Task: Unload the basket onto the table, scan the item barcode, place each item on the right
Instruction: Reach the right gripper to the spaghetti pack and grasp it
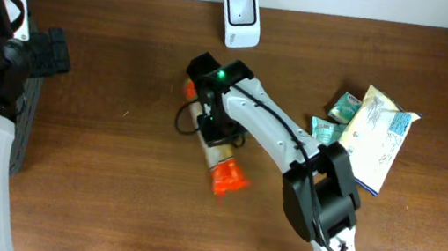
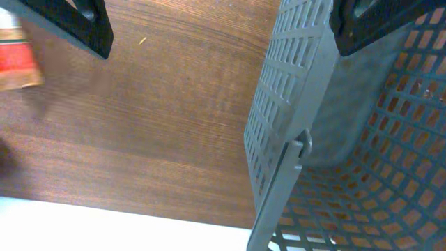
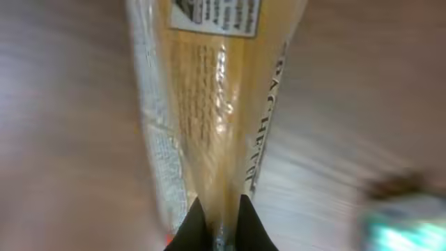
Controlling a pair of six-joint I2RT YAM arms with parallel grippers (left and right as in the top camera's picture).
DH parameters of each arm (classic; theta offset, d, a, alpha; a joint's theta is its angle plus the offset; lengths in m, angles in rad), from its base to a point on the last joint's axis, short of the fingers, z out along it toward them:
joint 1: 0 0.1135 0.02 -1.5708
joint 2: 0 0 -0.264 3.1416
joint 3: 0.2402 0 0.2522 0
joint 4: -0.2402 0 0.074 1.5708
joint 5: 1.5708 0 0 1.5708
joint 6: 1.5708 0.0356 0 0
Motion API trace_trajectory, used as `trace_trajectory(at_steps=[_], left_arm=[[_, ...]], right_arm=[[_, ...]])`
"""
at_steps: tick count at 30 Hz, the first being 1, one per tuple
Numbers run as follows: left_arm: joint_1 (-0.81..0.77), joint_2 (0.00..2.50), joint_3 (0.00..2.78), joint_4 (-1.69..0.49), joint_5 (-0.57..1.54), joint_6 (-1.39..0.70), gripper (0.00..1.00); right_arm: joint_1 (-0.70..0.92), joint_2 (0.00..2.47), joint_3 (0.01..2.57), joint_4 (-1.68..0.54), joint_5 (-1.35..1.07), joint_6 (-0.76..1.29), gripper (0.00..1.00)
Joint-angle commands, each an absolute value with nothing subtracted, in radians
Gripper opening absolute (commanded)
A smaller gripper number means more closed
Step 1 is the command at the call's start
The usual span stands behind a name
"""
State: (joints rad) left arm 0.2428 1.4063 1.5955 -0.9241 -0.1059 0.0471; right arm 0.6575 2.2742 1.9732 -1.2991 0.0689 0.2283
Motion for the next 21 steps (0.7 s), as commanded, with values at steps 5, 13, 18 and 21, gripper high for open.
trace_trajectory(at_steps=[5, 13, 18, 21], left_arm=[[0.245, 1.403, 1.604, -0.922, -0.113, 0.038, 0.99], [0.245, 1.403, 1.604, -0.922, -0.113, 0.038, 0.99], [0.245, 1.403, 1.604, -0.922, -0.113, 0.038, 0.99], [0.245, 1.403, 1.604, -0.922, -0.113, 0.038, 0.99]], right_arm=[[0.768, 2.261, 1.999, -1.338, 0.575, 0.323, 0.04], [0.966, 2.391, 1.998, -1.287, 0.362, 0.323, 0.74], [0.895, 2.334, 2.025, -1.295, 0.374, 0.323, 0.9], [0.89, 2.318, 2.01, -1.306, 0.393, 0.324, 0.94]])
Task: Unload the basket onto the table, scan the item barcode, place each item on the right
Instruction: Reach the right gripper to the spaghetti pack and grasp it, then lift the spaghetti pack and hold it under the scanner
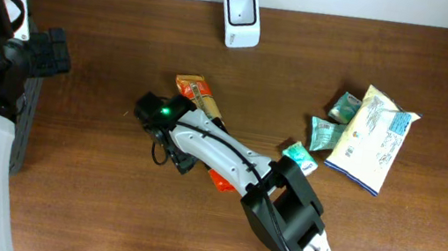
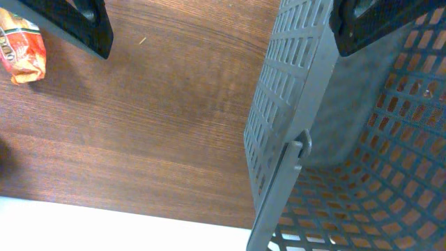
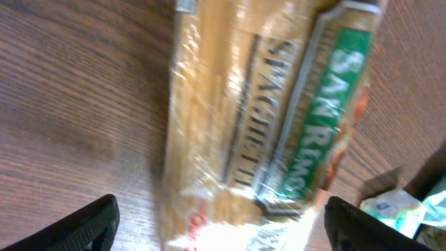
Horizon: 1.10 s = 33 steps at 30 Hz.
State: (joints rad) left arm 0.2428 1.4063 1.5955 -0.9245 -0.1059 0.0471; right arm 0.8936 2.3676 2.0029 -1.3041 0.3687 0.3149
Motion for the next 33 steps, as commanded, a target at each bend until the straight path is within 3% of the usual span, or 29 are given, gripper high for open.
trace_trajectory(at_steps=[1, 4, 7, 8, 9, 10, 13, 16, 18, 21, 22, 29, 33], left_arm=[[0.245, 1.403, 1.604, -0.922, -0.113, 0.038, 0.99], [0.245, 1.403, 1.604, -0.922, -0.113, 0.038, 0.99], [0.245, 1.403, 1.604, -0.922, -0.113, 0.038, 0.99], [0.245, 1.403, 1.604, -0.923, -0.113, 0.038, 0.99], [0.245, 1.403, 1.604, -0.922, -0.113, 0.038, 0.99], [0.245, 1.403, 1.604, -0.922, -0.113, 0.038, 0.99], [0.245, 1.403, 1.604, -0.922, -0.113, 0.038, 0.99], [0.245, 1.403, 1.604, -0.923, -0.113, 0.038, 0.99], [0.245, 1.403, 1.604, -0.922, -0.113, 0.038, 0.99], [0.245, 1.403, 1.604, -0.922, -0.113, 0.038, 0.99], [0.245, 1.403, 1.604, -0.922, -0.113, 0.038, 0.99], [0.245, 1.403, 1.604, -0.922, -0.113, 0.038, 0.99], [0.245, 1.403, 1.604, -0.922, -0.113, 0.038, 0.99]], right_arm=[[0.88, 2.321, 1.984, -1.304, 0.393, 0.351, 0.97], [0.825, 2.331, 1.883, -1.287, 0.353, 0.384, 0.96], [0.793, 2.331, 1.837, -1.289, 0.321, 0.384, 0.82], [0.791, 2.331, 1.837, -1.289, 0.321, 0.384, 0.68], [0.791, 2.329, 1.841, -1.285, 0.307, 0.384, 0.32], [0.789, 2.326, 1.858, -1.287, 0.277, 0.383, 0.18], [0.784, 2.304, 1.946, -1.319, 0.221, 0.371, 0.04], [0.718, 2.282, 2.19, -1.437, -0.046, 0.206, 0.04], [0.627, 2.282, 2.346, -1.481, -0.359, 0.052, 0.04], [0.428, 2.282, 2.401, -1.481, -0.893, -0.175, 0.04], [0.384, 2.282, 2.4, -1.481, -0.952, -0.215, 0.04], [0.303, 2.282, 2.402, -1.485, -0.921, -0.228, 0.04], [0.321, 2.282, 2.481, -1.485, -0.533, -0.094, 0.04]])
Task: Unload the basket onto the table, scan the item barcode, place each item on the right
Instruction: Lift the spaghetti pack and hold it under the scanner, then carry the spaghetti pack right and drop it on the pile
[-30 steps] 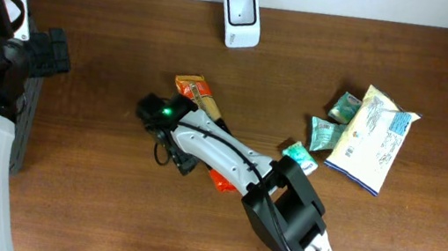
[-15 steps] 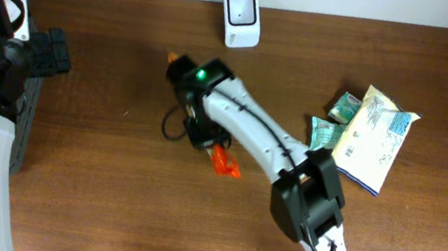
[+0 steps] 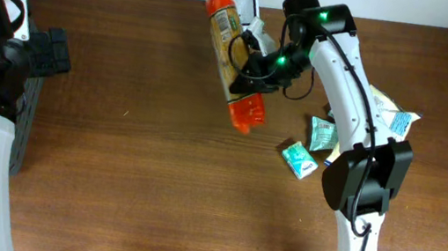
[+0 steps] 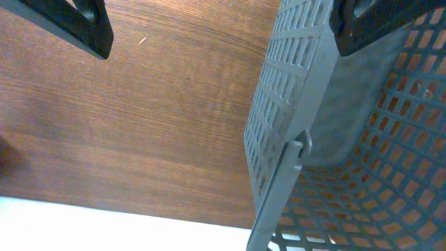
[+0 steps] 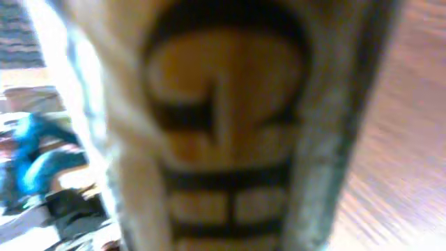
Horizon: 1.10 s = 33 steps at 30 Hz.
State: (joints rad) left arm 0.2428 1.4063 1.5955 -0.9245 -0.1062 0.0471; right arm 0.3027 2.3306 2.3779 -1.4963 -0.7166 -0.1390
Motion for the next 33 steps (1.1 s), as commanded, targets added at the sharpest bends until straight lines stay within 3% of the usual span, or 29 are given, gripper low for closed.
trace_trajectory(at_steps=[1, 3, 6, 7, 11, 19, 22, 27, 30, 31, 33], left_arm=[[0.245, 1.403, 1.604, -0.922, -0.113, 0.038, 0.99], [0.245, 1.403, 1.604, -0.922, -0.113, 0.038, 0.99], [0.245, 1.403, 1.604, -0.922, -0.113, 0.038, 0.99], [0.245, 1.403, 1.604, -0.922, -0.113, 0.038, 0.99], [0.245, 1.403, 1.604, -0.922, -0.113, 0.038, 0.99], [0.245, 1.403, 1.604, -0.922, -0.113, 0.038, 0.99], [0.245, 1.403, 1.604, -0.923, -0.113, 0.038, 0.99], [0.245, 1.403, 1.604, -0.922, -0.113, 0.038, 0.99], [0.245, 1.403, 1.604, -0.922, -0.113, 0.038, 0.99], [0.245, 1.403, 1.604, -0.922, -0.113, 0.038, 0.99], [0.245, 1.403, 1.604, -0.922, -0.113, 0.038, 0.99]], right_arm=[[0.352, 2.282, 2.525, -1.468, -0.263, -0.088, 0.04], [0.434, 2.291, 2.516, -1.346, 0.282, -0.051, 0.04], [0.505, 2.378, 2.511, -1.113, 0.766, -0.025, 0.04], [0.506, 2.416, 2.511, -1.047, 0.894, 0.072, 0.04], [0.504, 2.567, 2.511, -0.815, 1.05, 0.063, 0.04], [0.504, 2.642, 2.511, -0.822, 1.063, 0.057, 0.04], [0.504, 2.642, 2.512, -0.822, 1.063, -0.051, 0.04], [0.504, 2.553, 2.513, -0.847, 1.032, -0.071, 0.04], [0.504, 2.423, 2.513, -0.973, 0.766, -0.07, 0.04], [0.503, 2.333, 2.513, -1.076, 0.569, -0.063, 0.04], [0.497, 2.205, 2.513, -1.214, 0.401, 0.049, 0.04]])
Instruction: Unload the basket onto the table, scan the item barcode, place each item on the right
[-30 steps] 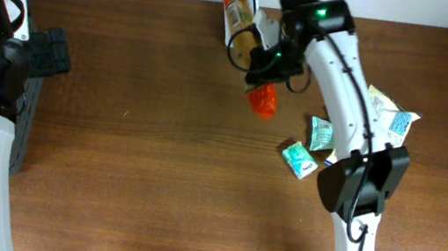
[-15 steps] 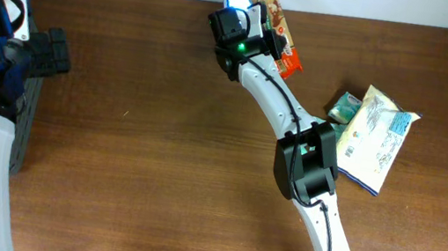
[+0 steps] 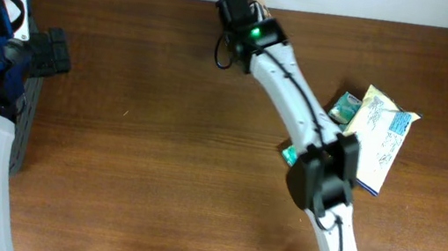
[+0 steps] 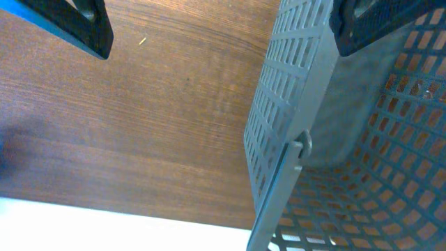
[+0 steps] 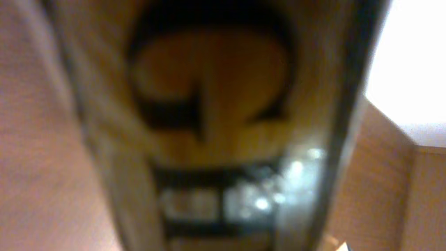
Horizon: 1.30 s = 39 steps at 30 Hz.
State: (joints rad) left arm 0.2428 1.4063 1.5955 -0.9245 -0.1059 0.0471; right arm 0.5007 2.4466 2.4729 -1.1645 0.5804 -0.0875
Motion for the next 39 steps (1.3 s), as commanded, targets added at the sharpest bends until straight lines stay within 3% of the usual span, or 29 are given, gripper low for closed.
trace_trajectory(at_steps=[1, 4, 7, 14, 17, 20, 21, 24, 26, 30, 35, 39], left_arm=[[0.245, 1.403, 1.604, -0.923, -0.113, 0.038, 0.99], [0.245, 1.403, 1.604, -0.922, -0.113, 0.038, 0.99], [0.245, 1.403, 1.604, -0.923, -0.113, 0.038, 0.99], [0.245, 1.403, 1.604, -0.923, -0.113, 0.038, 0.99], [0.245, 1.403, 1.604, -0.922, -0.113, 0.038, 0.99], [0.245, 1.403, 1.604, -0.922, -0.113, 0.038, 0.99], [0.245, 1.403, 1.604, -0.923, -0.113, 0.038, 0.99], [0.245, 1.403, 1.604, -0.922, -0.113, 0.038, 0.99], [0.245, 1.403, 1.604, -0.923, -0.113, 0.038, 0.99], [0.245, 1.403, 1.604, -0.923, -0.113, 0.038, 0.99], [0.245, 1.403, 1.604, -0.922, -0.113, 0.038, 0.99], [0.245, 1.403, 1.604, -0.922, -0.113, 0.038, 0.99]], right_arm=[[0.485, 2.133, 2.513, -1.288, 0.333, 0.093, 0.04], [0.397, 1.934, 2.513, -1.493, 0.265, 0.205, 0.04], [0.196, 1.888, 2.501, -1.699, 0.247, 0.307, 0.04], [0.011, 1.893, 1.986, -1.655, 0.231, 0.357, 0.04], [-0.027, 1.893, 1.637, -1.374, 0.241, 0.356, 0.05], [-0.027, 1.893, 1.502, -1.255, 0.239, 0.319, 0.62], [-0.027, 1.89, 1.514, -1.27, 0.233, 0.319, 0.72], [-0.012, 1.806, 1.638, -1.316, 0.033, 0.17, 0.75], [0.055, 1.643, 1.769, -1.367, -0.093, 0.078, 0.86], [0.139, 1.285, 1.848, -1.416, -0.094, 0.086, 0.99], [0.139, 1.005, 1.848, -1.419, -0.098, 0.086, 0.99], [0.139, 0.926, 1.848, -1.42, 0.057, 0.085, 0.99]])
